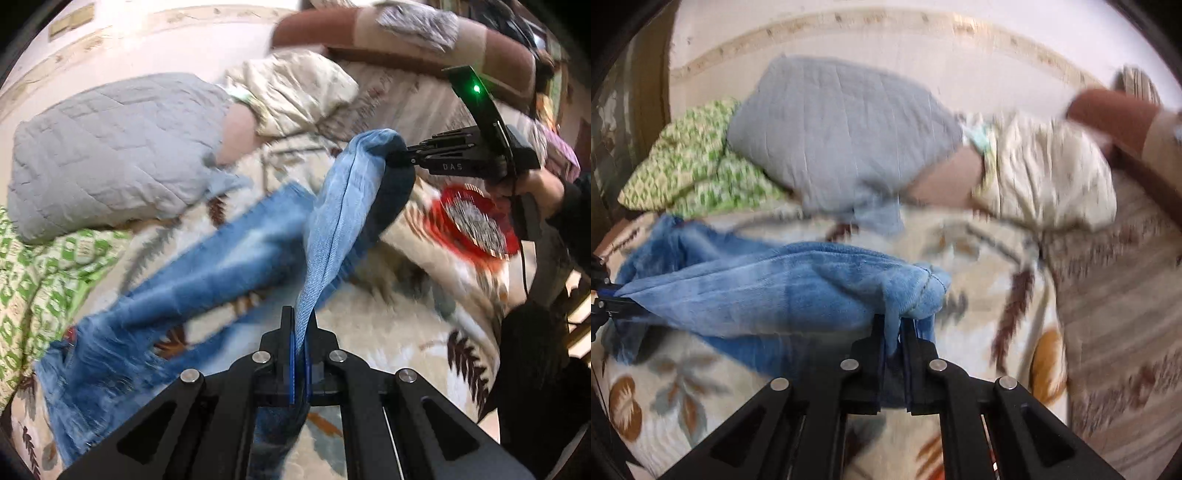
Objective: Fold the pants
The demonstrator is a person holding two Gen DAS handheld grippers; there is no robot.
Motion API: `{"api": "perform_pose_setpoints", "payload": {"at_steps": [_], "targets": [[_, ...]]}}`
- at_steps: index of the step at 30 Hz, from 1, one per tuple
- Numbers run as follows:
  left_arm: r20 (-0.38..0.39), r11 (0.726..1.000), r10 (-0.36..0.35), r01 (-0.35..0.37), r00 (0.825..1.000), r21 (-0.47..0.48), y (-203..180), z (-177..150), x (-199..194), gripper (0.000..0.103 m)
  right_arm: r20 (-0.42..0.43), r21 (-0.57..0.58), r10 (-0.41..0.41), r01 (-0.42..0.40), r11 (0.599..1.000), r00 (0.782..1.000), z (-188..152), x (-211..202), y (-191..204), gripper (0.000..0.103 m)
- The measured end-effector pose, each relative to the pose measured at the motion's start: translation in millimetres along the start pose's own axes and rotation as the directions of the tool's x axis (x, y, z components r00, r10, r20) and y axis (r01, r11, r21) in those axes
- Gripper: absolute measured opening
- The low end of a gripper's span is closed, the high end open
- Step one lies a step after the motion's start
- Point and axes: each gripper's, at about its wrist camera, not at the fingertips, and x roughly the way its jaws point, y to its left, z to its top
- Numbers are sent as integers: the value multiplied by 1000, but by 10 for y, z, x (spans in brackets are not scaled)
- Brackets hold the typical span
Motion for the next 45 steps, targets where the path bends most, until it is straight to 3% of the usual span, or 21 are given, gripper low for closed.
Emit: {"api": "perform_pose_setpoints", "payload": {"at_steps": [6, 8, 10, 11, 17, 20, 22, 24, 25, 27, 29, 34, 38, 42, 45], "targets": [[-30, 998, -37, 38, 999, 43, -331, -283, 46, 3, -106, 124, 83, -69, 990, 991, -472, -280, -319, 13], [-40, 998, -26, 27, 999, 48, -386, -374, 43, 3, -94, 118, 73, -62, 991, 993, -546, -440, -358, 29], [-43, 998, -12, 15, 999, 59, -436, -478, 33, 3, -59, 126, 81, -73, 989, 995, -582, -644, -389, 85], [-49, 998, 1, 2, 999, 69, -471, -526, 48, 3, -24, 139, 81, -77, 987, 996, -592, -756, -406, 90], [-131, 986, 106, -87, 986, 143, -669, -739, 366, 3, 57, 185, 123, -132, 974, 991, -494, -1042, -434, 91], [-163, 987, 137, -121, 977, 102, -649, -784, 537, 4, 62, 202, 135, -145, 969, 989, -465, -1045, -401, 91], [-169, 989, 137, -125, 976, 76, -667, -805, 551, 20, 59, 204, 140, -149, 968, 988, -458, -1033, -367, 91], [-140, 990, 133, -125, 981, 60, -710, -824, 453, 93, 58, 197, 146, -155, 968, 988, -465, -1033, -345, 91], [-94, 990, 136, -132, 986, 50, -749, -825, 329, 102, 58, 192, 148, -156, 969, 987, -466, -1028, -329, 91], [-14, 992, 122, -122, 992, 21, -792, -848, 79, 103, 64, 186, 151, -161, 969, 986, -460, -1013, -291, 91], [19, 995, 102, -102, 995, -23, -755, -886, -163, 103, 63, 191, 163, -172, 967, 985, -463, -984, -276, 91], [43, 973, 148, -138, 988, -186, -351, -1118, -721, 103, 66, 138, 241, -248, 959, 968, -468, -909, -5, 91], [-13, 920, 220, -212, 975, -329, 205, -1452, -998, 103, 59, -27, 321, -320, 947, 945, -479, -889, 565, 91], [-57, 860, 262, -260, 963, -440, 682, -1767, -1130, 103, 53, -261, 384, -359, 896, 922, -567, -906, 1326, 91], [-55, 809, 264, -252, 963, -531, 1052, -1948, -1257, 103, 51, -384, 407, -358, 851, 912, -673, -900, 1816, 91]]}}
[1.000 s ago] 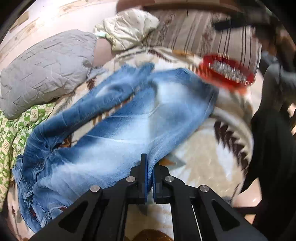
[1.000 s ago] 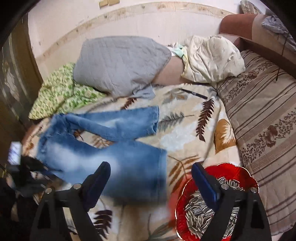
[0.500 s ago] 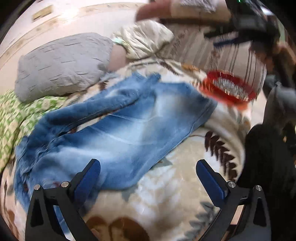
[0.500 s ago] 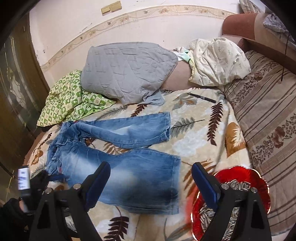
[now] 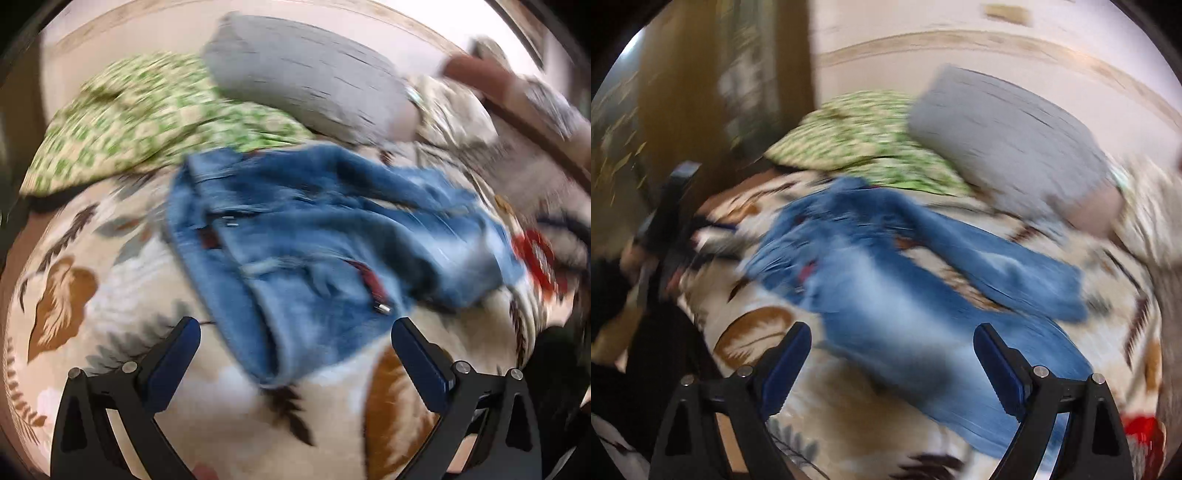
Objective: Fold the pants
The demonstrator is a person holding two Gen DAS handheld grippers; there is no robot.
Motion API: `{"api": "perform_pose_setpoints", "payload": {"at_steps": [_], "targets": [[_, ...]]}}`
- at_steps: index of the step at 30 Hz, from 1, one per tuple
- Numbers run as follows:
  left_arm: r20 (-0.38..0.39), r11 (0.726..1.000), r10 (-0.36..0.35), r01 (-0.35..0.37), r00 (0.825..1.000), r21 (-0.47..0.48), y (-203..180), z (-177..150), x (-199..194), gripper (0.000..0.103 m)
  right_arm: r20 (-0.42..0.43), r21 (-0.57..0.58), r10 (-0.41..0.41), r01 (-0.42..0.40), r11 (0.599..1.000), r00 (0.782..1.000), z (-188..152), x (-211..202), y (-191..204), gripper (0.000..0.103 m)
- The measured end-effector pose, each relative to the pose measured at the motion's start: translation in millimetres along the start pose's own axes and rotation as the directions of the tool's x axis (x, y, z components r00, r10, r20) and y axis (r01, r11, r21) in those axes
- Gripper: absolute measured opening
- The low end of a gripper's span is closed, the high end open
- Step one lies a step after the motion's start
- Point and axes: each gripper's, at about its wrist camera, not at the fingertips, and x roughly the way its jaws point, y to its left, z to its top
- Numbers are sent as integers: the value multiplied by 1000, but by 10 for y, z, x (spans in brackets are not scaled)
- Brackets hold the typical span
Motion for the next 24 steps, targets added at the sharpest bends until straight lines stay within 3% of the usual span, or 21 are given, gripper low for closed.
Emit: {"api": "perform_pose_setpoints", "payload": {"at_steps": [4, 10, 17, 24], "targets": [[-21, 993, 11, -14, 1000, -117, 455, 227, 93, 103, -22, -91, 31, -33, 995, 999, 84, 290, 494, 91], [-59, 986, -13, 3, 998, -166, 753, 663, 351, 103, -37, -151, 54, -59, 987, 998, 256, 759, 1092, 91], [-140, 962, -123, 84, 982, -259, 968, 1313, 979, 103, -56, -238, 11, -25, 971, 998, 434, 1412, 1699, 91], [-172, 936, -157, 91, 973, -341, 1218, 1514, 1593, 103, -42, -322, -89, 70, 944, 995, 485, 1888, 1965, 91]]}}
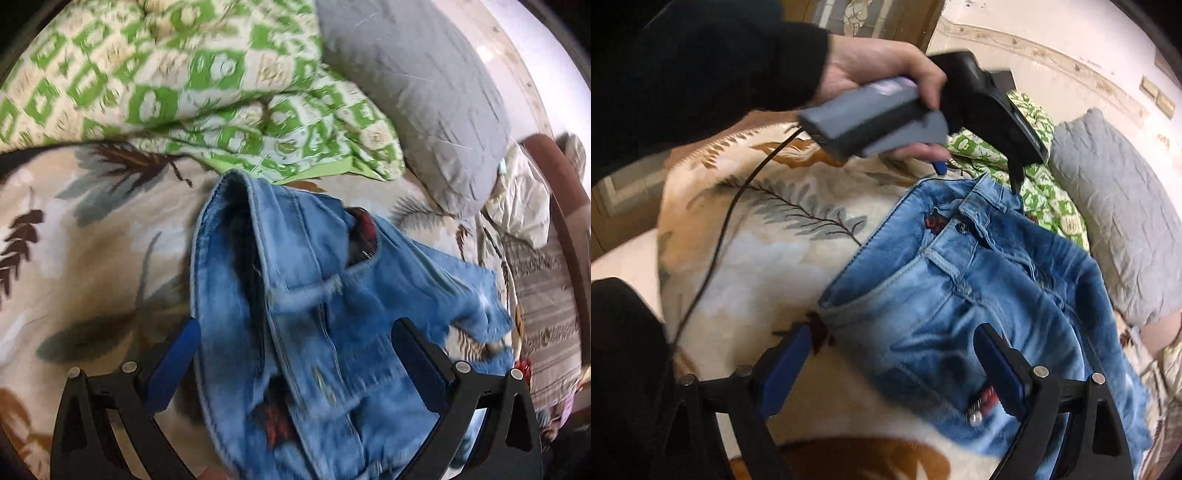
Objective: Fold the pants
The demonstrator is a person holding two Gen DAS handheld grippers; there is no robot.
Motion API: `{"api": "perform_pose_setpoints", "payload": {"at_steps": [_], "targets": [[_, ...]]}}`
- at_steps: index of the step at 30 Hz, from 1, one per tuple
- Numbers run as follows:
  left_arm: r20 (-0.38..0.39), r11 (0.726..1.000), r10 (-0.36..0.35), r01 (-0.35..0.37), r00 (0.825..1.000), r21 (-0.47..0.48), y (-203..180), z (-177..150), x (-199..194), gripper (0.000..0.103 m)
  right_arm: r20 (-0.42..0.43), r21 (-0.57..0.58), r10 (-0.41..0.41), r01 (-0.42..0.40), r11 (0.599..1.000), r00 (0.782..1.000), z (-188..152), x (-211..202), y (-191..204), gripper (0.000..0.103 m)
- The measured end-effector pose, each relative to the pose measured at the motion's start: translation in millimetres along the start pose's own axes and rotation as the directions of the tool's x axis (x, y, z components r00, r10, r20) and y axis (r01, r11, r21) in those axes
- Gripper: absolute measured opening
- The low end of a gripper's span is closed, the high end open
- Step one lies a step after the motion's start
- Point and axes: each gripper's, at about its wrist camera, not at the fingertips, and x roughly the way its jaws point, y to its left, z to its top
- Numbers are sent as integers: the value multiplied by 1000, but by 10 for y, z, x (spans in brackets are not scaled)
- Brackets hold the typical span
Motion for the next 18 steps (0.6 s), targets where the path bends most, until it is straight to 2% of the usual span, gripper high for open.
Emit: {"api": "perform_pose_setpoints", "payload": {"at_steps": [4, 5, 6, 7, 8, 9, 10, 11, 12, 14, 18], "targets": [[12, 1000, -7, 7, 1000, 1, 24, 44, 130, 102, 15, 58, -64, 63, 996, 998, 69, 143, -103, 90], [17, 1000, -8, 8, 1000, 12, 10, 54, 141, 91, 16, 81, -63, 61, 995, 998, 86, 167, -136, 84], [11, 1000, -4, 3, 1000, 30, -15, 69, 155, 69, 7, 100, -67, 65, 993, 998, 95, 195, -170, 77], [-1, 999, 17, -17, 1000, 52, -49, 76, 173, 55, 0, 112, -68, 68, 991, 998, 100, 218, -191, 53], [-15, 998, 23, -22, 1000, 67, -70, 83, 186, 32, -5, 121, -78, 78, 990, 997, 104, 232, -202, 37], [-26, 996, 35, -33, 999, 79, -89, 89, 201, 28, -4, 125, -76, 76, 989, 997, 108, 235, -207, 35], [-30, 994, 54, -51, 998, 92, -110, 96, 207, 26, -3, 130, -69, 69, 989, 998, 112, 232, -204, 29], [-33, 994, 50, -46, 998, 96, -113, 102, 201, 20, -4, 136, -64, 64, 989, 998, 114, 227, -206, 22], [-31, 995, 42, -39, 999, 95, -113, 108, 183, 14, -1, 138, -66, 65, 988, 998, 124, 213, -196, 21], [-17, 994, 29, -27, 999, 102, -118, 117, 123, 13, 9, 142, -52, 50, 989, 999, 149, 157, -174, 18], [-17, 985, 48, -44, 999, 170, -181, 126, -42, 12, 41, 132, -11, 5, 991, 999, 312, 23, 1, 17]]}}
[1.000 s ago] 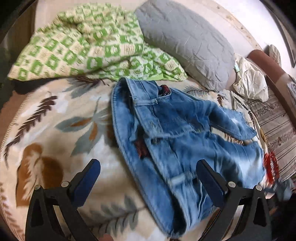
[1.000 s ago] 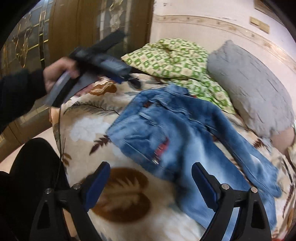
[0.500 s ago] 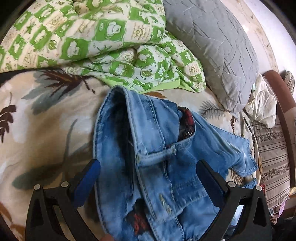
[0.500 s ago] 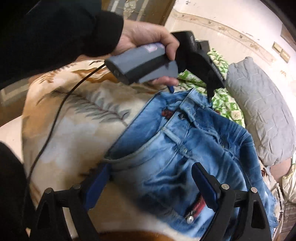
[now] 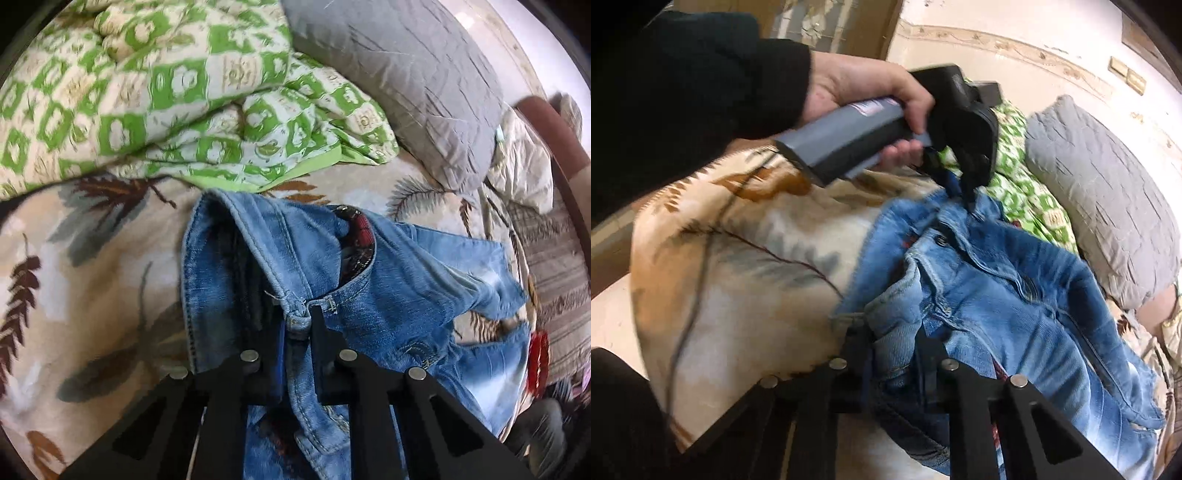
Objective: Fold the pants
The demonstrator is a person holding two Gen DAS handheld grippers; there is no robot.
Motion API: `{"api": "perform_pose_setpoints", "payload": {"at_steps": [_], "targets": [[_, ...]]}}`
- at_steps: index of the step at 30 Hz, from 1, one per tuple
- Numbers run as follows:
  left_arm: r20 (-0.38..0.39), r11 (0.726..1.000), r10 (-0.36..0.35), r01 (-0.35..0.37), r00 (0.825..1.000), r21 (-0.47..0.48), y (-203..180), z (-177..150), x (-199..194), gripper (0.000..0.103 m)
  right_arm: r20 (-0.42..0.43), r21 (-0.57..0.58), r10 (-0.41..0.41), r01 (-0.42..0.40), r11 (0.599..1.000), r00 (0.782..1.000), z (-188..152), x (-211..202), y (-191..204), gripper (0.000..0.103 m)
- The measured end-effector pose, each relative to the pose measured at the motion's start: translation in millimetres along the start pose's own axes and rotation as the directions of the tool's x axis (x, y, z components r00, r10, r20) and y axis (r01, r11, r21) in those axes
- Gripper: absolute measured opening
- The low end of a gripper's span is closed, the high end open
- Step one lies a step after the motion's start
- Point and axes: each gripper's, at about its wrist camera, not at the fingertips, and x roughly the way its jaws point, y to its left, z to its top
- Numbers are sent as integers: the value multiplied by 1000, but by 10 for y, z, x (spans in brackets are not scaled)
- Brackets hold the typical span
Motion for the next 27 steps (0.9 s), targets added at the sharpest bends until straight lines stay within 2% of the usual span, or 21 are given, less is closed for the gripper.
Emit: {"api": "perform_pose_setpoints", "payload": {"at_steps": [5, 7, 8, 10, 13, 15, 17, 18, 19, 20, 21, 22, 23, 25, 27], "targets": [[35, 995, 3, -6, 999, 96, -18, 59, -379, 12, 11, 37, 47, -48, 998, 999, 277, -23, 310, 17], [36, 992, 22, -26, 999, 124, -25, 98, -487, 12, 7, 80, 64, -64, 995, 998, 388, 36, 388, 17], [44, 988, 54, -60, 998, 141, -18, 125, -523, 12, 7, 92, 72, -72, 993, 997, 417, 52, 427, 17], [16, 985, 88, -89, 996, 150, 39, 176, -484, 12, -1, 92, 75, -75, 993, 997, 454, 130, 514, 17], [-52, 983, 124, -116, 991, 146, 161, 190, -229, 12, -59, 105, 87, -80, 991, 994, 413, 317, 571, 17], [-129, 988, 127, -113, 983, 108, 255, 152, -10, 13, -93, 103, 83, -73, 992, 992, 339, 414, 586, 17], [-151, 990, 130, -119, 980, 82, 322, 118, 119, 16, -109, 95, 79, -69, 993, 991, 284, 451, 611, 29], [-133, 989, 139, -132, 981, 65, 357, 101, 138, 24, -112, 93, 83, -73, 993, 990, 271, 451, 617, 38], [-117, 988, 152, -147, 982, 46, 383, 95, 126, 29, -112, 91, 107, -97, 991, 988, 253, 436, 628, 63], [-100, 984, 178, -176, 979, 28, 408, 98, 96, 51, -105, 86, 123, -115, 990, 987, 233, 408, 642, 77], [-87, 972, 235, -234, 968, 22, 427, 91, 67, 86, -95, 74, 118, -111, 991, 988, 220, 357, 664, 77], [-69, 951, 308, -307, 949, 15, 458, 76, 22, 97, -83, 58, 103, -98, 993, 991, 214, 293, 678, 77], [-48, 942, 334, -335, 941, -17, 498, 49, -67, 100, -67, 48, 96, -93, 994, 993, 209, 213, 674, 77], [-40, 963, 259, -261, 965, -67, 560, -7, -221, 100, -39, 58, 105, -103, 993, 994, 196, 52, 596, 77], [-9, 965, 249, -249, 969, -82, 554, -68, -423, 100, -15, 76, 102, -100, 992, 995, 146, -151, 458, 78]]}}
